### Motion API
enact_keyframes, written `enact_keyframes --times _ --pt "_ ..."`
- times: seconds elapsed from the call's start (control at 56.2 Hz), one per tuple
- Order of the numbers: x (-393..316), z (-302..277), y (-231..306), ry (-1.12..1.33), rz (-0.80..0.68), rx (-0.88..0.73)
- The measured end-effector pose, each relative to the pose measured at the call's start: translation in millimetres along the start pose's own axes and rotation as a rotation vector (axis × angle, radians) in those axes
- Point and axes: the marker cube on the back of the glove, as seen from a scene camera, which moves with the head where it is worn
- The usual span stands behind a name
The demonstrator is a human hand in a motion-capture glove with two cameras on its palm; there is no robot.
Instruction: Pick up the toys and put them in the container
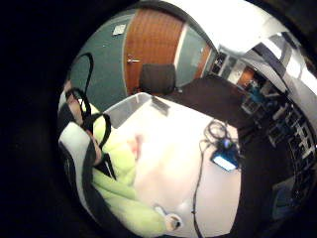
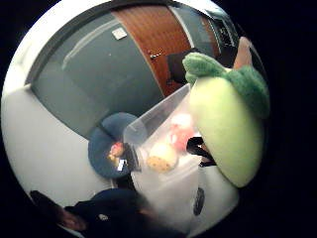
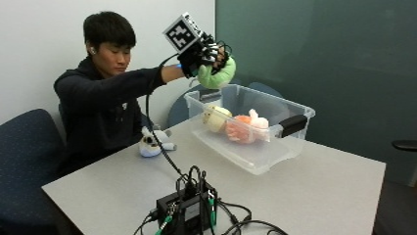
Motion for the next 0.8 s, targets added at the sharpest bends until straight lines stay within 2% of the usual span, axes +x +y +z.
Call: enact_keyframes --times 0.107,0.231,0.462,0.605,0.8 --pt "10.8 35.9 -12.5 0.083 0.051 -0.07" --pt "35.0 67.6 -3.8 0.071 0.053 -0.25" --pt "92.3 39.2 29.7 -0.134 0.103 -0.293" --pt "111.8 8.9 84.5 -0.143 0.068 -0.419" --pt "93.8 8.8 214.0 -0.108 -0.04 -0.714"
